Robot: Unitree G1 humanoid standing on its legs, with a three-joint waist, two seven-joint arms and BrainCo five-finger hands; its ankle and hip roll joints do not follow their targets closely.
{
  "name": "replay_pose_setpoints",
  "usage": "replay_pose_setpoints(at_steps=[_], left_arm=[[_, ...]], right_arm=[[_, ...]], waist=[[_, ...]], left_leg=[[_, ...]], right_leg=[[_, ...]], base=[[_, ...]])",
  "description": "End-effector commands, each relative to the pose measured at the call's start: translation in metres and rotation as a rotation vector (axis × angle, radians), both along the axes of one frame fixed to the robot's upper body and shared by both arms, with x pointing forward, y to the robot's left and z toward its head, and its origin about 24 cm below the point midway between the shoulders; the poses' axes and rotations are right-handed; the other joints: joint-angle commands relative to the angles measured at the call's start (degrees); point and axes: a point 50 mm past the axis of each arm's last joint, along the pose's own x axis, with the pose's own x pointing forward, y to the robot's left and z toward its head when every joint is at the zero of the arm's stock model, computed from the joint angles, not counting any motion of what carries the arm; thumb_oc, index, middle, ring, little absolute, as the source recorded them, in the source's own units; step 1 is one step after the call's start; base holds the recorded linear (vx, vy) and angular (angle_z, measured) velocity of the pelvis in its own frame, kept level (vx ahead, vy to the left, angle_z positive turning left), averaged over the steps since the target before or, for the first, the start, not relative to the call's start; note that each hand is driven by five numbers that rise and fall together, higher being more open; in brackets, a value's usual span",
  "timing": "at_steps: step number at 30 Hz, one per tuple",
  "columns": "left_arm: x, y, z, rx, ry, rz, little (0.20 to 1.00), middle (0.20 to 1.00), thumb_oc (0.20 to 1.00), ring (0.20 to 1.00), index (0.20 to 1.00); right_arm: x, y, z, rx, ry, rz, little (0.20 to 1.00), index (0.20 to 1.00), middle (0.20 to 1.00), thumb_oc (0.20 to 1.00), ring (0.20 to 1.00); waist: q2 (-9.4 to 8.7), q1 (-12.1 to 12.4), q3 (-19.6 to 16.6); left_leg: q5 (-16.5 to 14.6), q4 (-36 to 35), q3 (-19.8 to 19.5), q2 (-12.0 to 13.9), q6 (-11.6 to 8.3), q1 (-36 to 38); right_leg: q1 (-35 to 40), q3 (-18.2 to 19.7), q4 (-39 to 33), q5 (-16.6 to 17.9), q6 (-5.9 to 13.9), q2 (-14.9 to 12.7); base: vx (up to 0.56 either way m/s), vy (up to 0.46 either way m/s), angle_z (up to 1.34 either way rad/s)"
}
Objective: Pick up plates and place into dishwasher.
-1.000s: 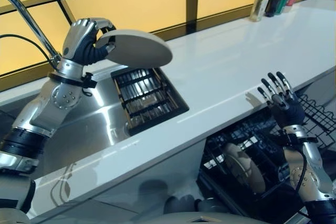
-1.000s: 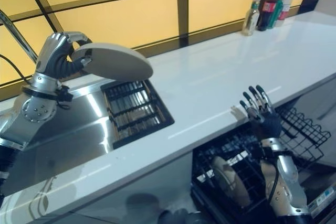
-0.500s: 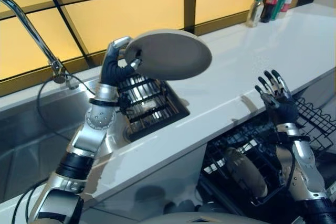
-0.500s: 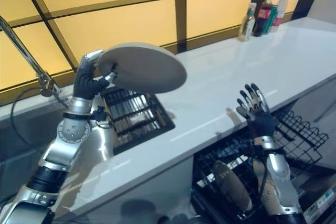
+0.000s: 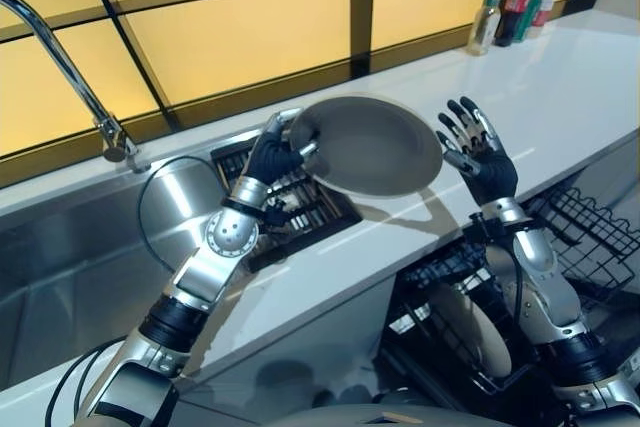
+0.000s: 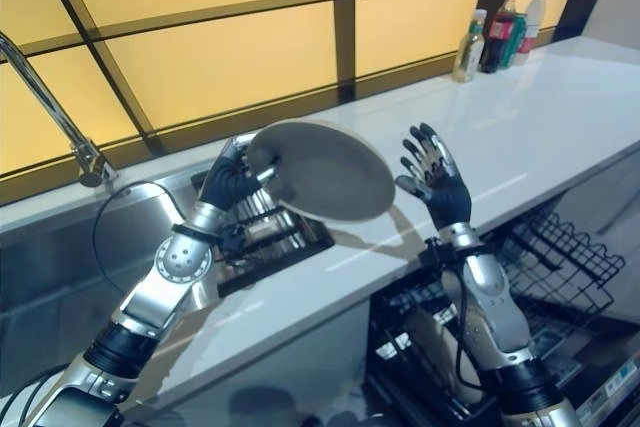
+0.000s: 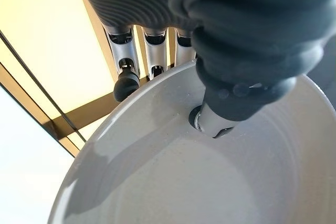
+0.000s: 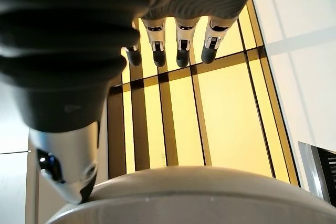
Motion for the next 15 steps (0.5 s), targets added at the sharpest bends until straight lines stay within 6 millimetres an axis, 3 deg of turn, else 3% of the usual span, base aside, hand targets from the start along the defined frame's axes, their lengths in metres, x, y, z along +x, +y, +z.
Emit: replay_pose_setpoints(at_steps=[1, 10, 15], left_arm=[[0.012, -0.018, 0.027, 0.036, -0.120, -0.028, 0.200, 0.200, 0.200, 0.200, 0.200], [0.014, -0.005, 0.029, 0.037, -0.132, 0.032, 0.200, 0.200, 0.200, 0.200, 0.200], [0.013, -0.008, 0.028, 0.060, -0.159, 0.033, 0.200, 0.200, 0.200, 0.200, 0.200]], right_arm=[[0.000, 0.030, 0.035, -0.083, -0.174, 0.109, 1.000, 1.000, 1.000, 1.000, 1.000], [-0.010, 0.040, 0.035, -0.234, -0.173, 0.294, 1.000, 1.000, 1.000, 1.000, 1.000], [-0.011, 0.057, 0.032, -0.254, -0.150, 0.449, 1.000, 1.000, 1.000, 1.000, 1.000]], waist=[[-1.92, 0.6, -1.5], [-2.18, 0.3, -1.2], [-2.32, 0.7, -0.9]], left_leg=[[-4.5, 5.0, -1.1, -2.6, 4.26, -3.3], [-4.6, 5.1, -0.6, -2.9, 4.71, -3.4], [-4.6, 5.5, -0.7, -2.8, 4.79, -3.5]], right_leg=[[-0.2, -2.0, 0.0, 4.2, 5.12, -2.0], [-0.7, -1.8, 0.6, 3.9, 5.37, -2.0], [-0.7, -2.1, 1.0, 3.4, 5.14, -1.9]], base=[[0.00, 0.000, 0.00], [0.00, -0.011, -0.04], [0.00, 0.000, 0.00]])
